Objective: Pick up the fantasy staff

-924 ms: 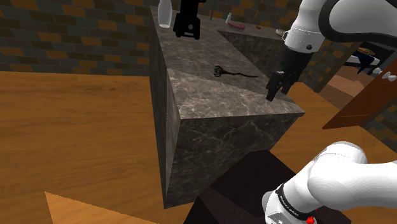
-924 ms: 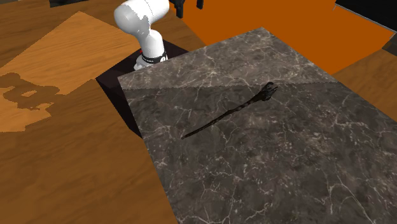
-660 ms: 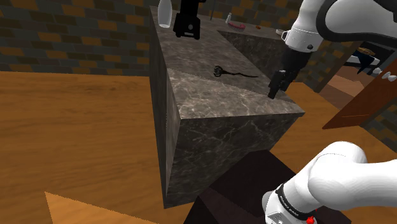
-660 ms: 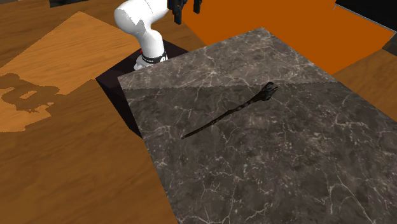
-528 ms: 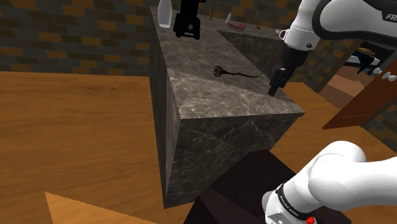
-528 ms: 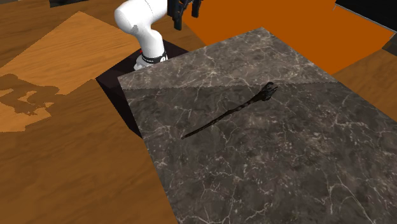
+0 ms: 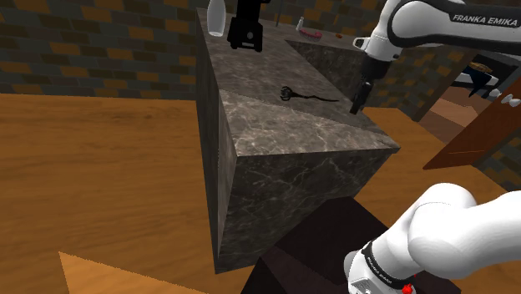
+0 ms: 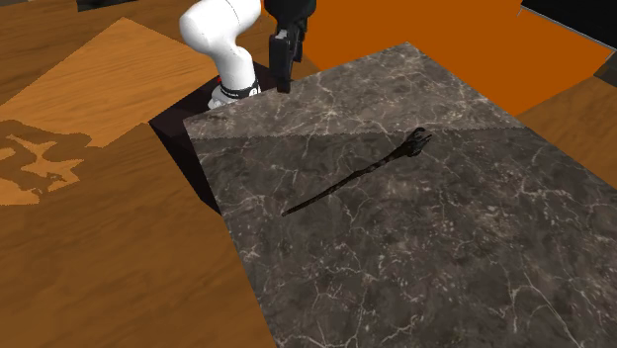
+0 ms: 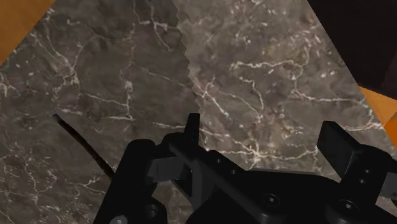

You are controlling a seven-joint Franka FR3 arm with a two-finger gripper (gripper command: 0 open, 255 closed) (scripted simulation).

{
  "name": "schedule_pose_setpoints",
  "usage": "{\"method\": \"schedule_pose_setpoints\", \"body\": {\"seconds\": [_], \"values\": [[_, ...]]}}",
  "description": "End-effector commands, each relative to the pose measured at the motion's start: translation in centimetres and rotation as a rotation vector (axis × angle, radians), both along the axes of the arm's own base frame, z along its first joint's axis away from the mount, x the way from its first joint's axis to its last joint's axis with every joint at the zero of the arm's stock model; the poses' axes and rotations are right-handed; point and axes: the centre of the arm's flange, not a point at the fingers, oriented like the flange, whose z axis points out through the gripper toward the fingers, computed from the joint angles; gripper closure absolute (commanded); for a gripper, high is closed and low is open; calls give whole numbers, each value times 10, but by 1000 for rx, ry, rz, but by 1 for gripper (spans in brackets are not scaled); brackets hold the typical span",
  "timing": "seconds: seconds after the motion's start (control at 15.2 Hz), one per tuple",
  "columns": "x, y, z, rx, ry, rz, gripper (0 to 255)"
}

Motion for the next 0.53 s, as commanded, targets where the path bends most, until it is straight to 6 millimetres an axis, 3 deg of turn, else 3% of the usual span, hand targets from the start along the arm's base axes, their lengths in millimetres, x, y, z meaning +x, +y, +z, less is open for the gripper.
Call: {"method": "schedule_pose_setpoints", "body": {"seconds": [0.0, 0.46], "values": [[18, -16, -4, 9, -6, 96, 0], [96, -60, -19, 48, -24, 406, 0]]}}
